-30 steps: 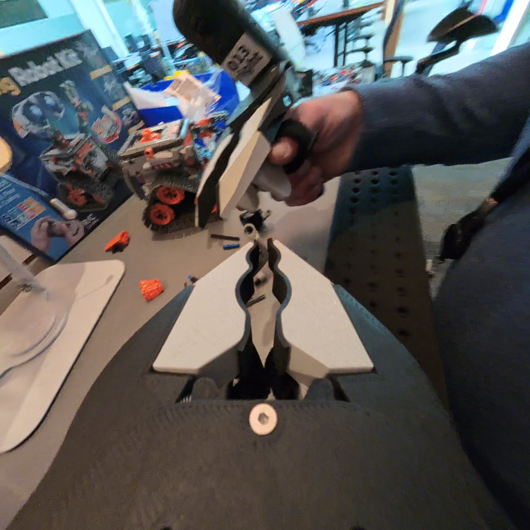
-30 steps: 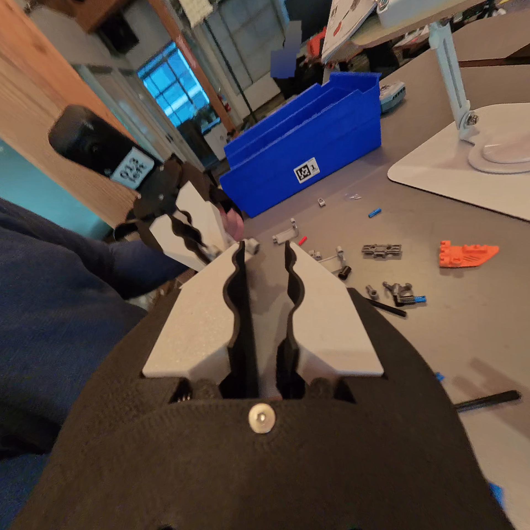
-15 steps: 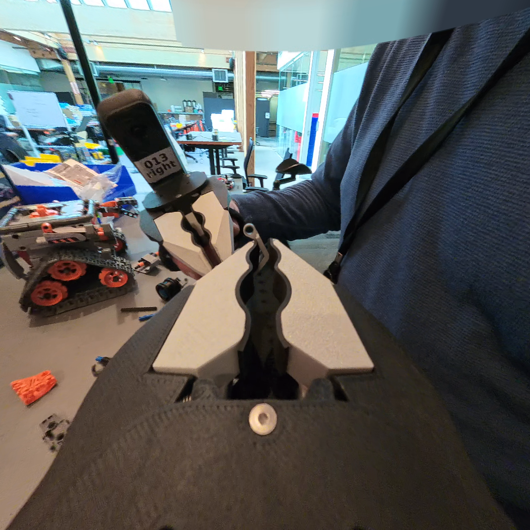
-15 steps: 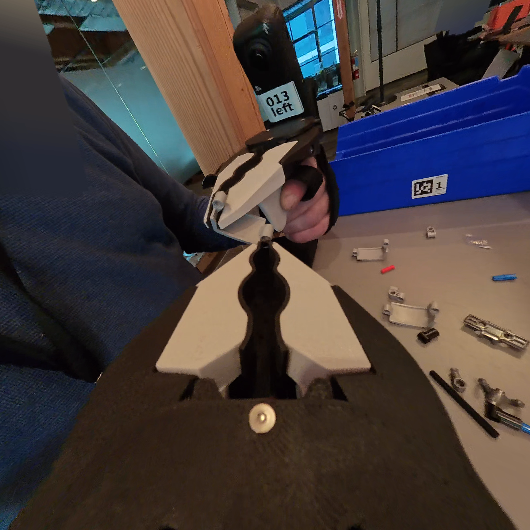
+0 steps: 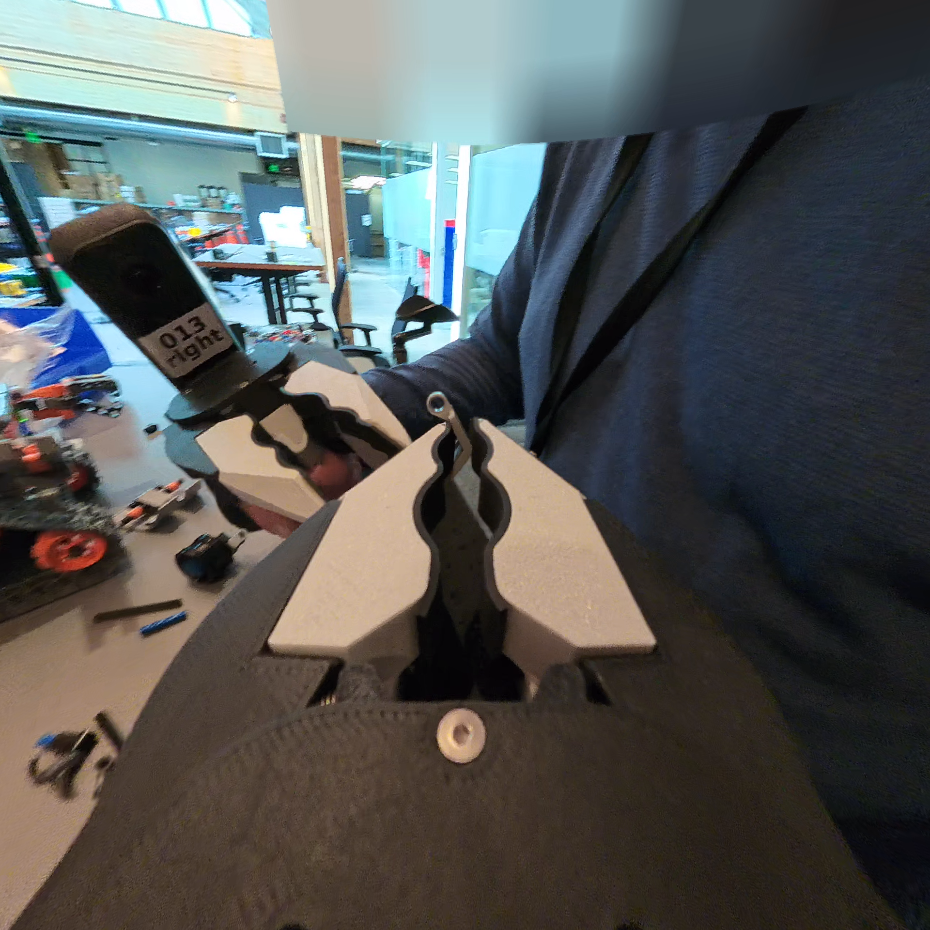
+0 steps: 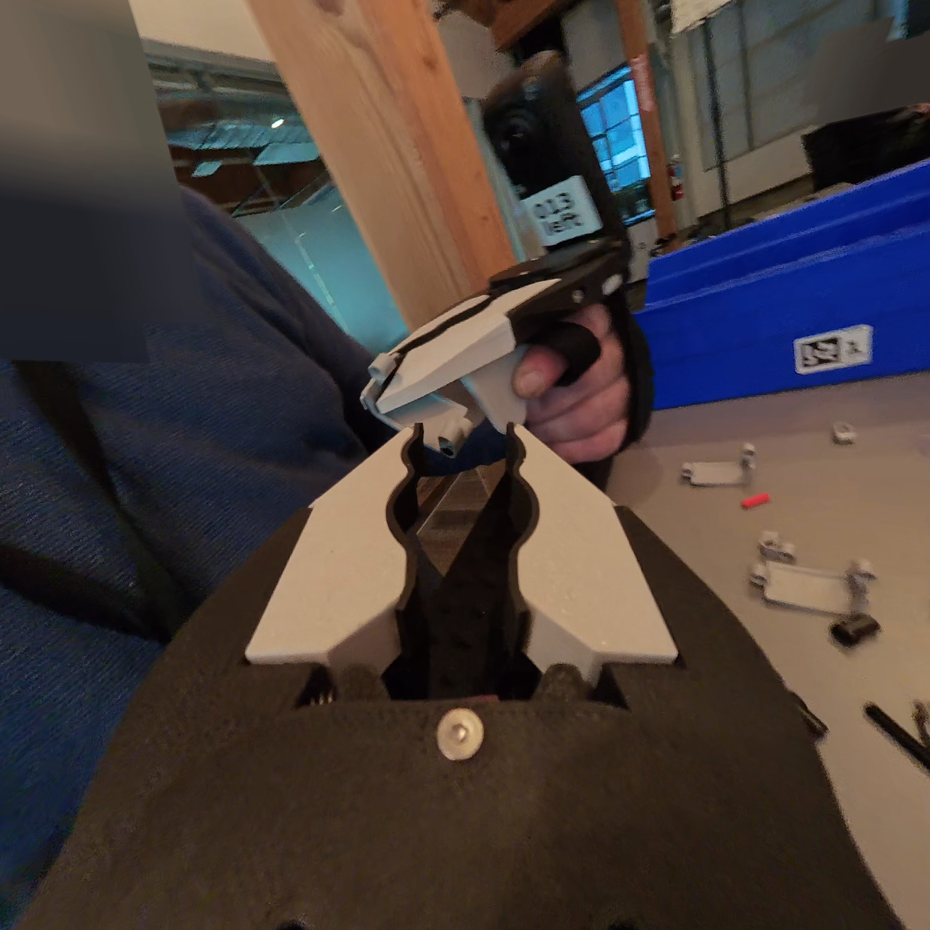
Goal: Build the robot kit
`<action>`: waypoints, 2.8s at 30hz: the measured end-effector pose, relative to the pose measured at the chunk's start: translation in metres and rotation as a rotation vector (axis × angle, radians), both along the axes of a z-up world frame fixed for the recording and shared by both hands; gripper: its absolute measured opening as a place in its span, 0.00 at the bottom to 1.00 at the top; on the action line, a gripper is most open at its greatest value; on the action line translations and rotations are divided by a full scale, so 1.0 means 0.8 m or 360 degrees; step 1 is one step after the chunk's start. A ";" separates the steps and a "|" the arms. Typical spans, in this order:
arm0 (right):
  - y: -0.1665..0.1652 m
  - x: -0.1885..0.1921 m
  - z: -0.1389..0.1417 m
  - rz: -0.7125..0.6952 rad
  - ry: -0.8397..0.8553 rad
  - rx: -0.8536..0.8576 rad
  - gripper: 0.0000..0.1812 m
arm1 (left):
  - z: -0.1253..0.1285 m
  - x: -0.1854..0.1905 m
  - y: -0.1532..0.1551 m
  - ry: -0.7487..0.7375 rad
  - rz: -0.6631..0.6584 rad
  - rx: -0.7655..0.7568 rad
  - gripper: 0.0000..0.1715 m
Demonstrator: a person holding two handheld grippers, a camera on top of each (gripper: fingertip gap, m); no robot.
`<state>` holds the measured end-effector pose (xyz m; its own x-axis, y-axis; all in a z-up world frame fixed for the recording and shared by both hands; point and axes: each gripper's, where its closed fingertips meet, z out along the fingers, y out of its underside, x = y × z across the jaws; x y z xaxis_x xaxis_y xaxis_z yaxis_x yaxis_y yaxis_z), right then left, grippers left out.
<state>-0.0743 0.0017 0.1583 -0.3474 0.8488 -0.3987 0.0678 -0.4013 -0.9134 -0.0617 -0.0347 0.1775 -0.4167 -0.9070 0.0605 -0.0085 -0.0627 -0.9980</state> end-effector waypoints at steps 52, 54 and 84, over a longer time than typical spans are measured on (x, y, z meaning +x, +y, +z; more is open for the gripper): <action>0.137 0.149 -0.115 -0.1374 -0.1371 0.1105 0.13 | -0.161 -0.018 0.196 0.1508 0.1726 0.0539 0.32; 0.143 0.165 -0.114 -0.1428 -0.1332 0.1035 0.13 | -0.156 -0.005 0.203 0.1467 0.1697 0.0515 0.32; 0.157 0.193 -0.115 -0.1500 -0.1152 0.0889 0.09 | -0.191 0.128 0.270 0.1329 0.1407 -0.0059 0.00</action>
